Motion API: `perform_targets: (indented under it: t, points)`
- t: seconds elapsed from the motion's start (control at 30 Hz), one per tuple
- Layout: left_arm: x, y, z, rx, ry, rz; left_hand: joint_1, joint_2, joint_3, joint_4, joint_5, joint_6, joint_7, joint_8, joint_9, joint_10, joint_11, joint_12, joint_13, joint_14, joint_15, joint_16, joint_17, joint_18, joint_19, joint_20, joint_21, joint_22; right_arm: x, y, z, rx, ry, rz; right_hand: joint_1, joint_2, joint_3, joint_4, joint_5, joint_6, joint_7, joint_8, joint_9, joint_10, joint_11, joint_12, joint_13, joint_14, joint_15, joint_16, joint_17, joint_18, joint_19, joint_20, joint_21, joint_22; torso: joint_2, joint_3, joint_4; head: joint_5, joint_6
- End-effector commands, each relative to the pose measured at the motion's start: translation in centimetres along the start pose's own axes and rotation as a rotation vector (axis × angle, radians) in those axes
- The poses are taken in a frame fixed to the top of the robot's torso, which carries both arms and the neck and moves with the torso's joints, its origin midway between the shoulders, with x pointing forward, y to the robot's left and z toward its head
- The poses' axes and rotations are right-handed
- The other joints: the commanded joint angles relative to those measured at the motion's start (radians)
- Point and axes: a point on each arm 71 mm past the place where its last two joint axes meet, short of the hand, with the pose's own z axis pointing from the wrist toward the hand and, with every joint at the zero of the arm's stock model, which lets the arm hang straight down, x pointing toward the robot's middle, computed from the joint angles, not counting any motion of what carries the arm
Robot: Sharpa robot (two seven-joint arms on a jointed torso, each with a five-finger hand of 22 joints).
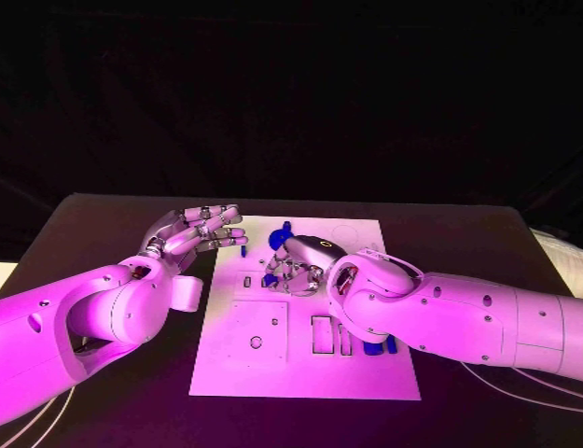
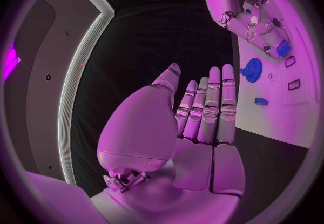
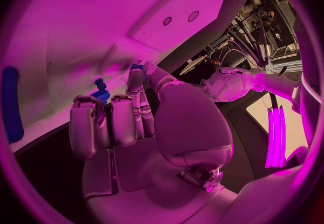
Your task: Assemble the parts on the task board
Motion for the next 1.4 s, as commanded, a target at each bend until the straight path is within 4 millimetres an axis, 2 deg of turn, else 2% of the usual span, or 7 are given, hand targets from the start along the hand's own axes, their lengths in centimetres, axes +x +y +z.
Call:
perform_targets:
  t: [0.03, 0.5, 1.4]
  points:
    - [0.2, -0.1, 0.0, 0.005, 0.02, -0.009, -0.003, 0.009, 0.0, -0.006, -0.003, 0.002, -0.001, -0.002, 0.0, 0.001, 0.002, -0.003, 0.0, 0.0, 0.002, -0.006, 0.001, 0.009, 0.006, 0.003, 0.001, 0.0, 0.0, 0.1, 0.0, -0.003, -0.009, -0.018, 0.001, 0.004, 0.007, -0.002, 0.004, 0.005, -0.002, 0.001, 0.001, 0.003, -0.003, 0.002, 0.002, 0.046, -0.002, -0.002, 0.0, -0.001, 0.002, 0.002, 0.0, 0.042, 0.0, -0.0002, -0.0006, 0.001, 0.0]
    - [0.2, -0.1, 0.0, 0.004, 0.019, -0.009, -0.003, 0.009, 0.0, -0.006, -0.003, 0.002, -0.001, -0.002, 0.0, 0.001, 0.002, -0.003, 0.0, 0.0, 0.002, -0.006, 0.001, 0.009, 0.006, 0.003, 0.001, 0.0, -0.1, -0.3, -0.1, 0.015, -0.012, -0.029, 0.006, 0.017, 0.022, -0.005, 0.003, 0.021, -0.008, 0.008, 0.004, 0.013, -0.007, 0.008, 0.007, 0.047, -0.005, -0.003, 0.001, -0.002, 0.005, 0.0, 0.002, 0.047, 0.0, -0.0002, 0.0001, 0.002, -0.005]
    - [0.1, -0.1, 0.0, 0.004, 0.017, -0.008, -0.004, 0.009, 0.0, -0.007, -0.003, 0.002, -0.001, -0.002, 0.0, 0.001, 0.002, -0.003, 0.0, -0.001, 0.002, -0.007, 0.002, 0.009, 0.005, 0.003, 0.001, 0.0, -0.1, -0.9, -0.2, 0.025, 0.004, -0.031, 0.005, 0.018, 0.033, -0.006, 0.007, 0.027, -0.01, 0.01, 0.004, -0.007, -0.01, -0.046, -0.04, 0.046, -0.007, -0.008, -0.005, -0.001, 0.002, -0.002, -0.001, 0.041, 0.0, 0.0002, -0.0008, 0.001, -0.008]
